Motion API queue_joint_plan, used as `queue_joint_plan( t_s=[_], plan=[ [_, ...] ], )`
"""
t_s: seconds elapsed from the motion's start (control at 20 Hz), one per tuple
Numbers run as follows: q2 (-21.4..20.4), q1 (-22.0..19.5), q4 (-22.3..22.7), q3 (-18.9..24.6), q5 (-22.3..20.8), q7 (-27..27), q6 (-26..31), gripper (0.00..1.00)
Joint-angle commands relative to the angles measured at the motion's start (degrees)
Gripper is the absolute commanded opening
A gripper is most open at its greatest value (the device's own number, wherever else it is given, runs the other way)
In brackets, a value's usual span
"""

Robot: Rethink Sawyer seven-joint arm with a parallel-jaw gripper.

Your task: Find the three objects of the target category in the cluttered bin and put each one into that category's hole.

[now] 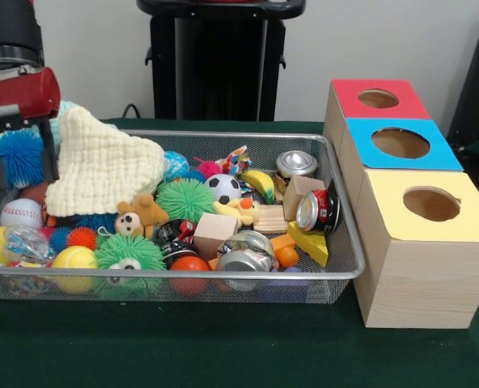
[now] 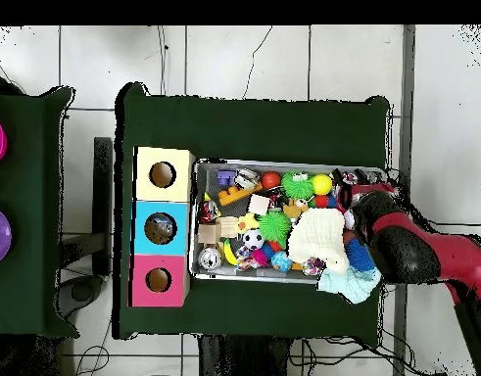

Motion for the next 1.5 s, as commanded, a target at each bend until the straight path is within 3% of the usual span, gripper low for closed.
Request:
queue_joint_plan(
  t_s=[0.05, 0.2, 0.55, 0.85, 1.5],
  plan=[
    [1.88, 0.31, -0.32, -4.55, -2.67, 2.14, -3.93, 1.0],
    [6.01, -2.37, -2.04, -2.05, -2.08, -2.85, -1.5, 1.0],
    [11.34, -4.98, -5.07, 0.29, -1.49, -8.09, 1.61, 1.0],
    [13.42, -7.38, -6.97, 2.56, -0.77, -13.75, 5.87, 1.0],
    [12.08, -4.28, -6.26, -0.46, -4.33, -6.8, 0.07, 1.0]
  ],
)
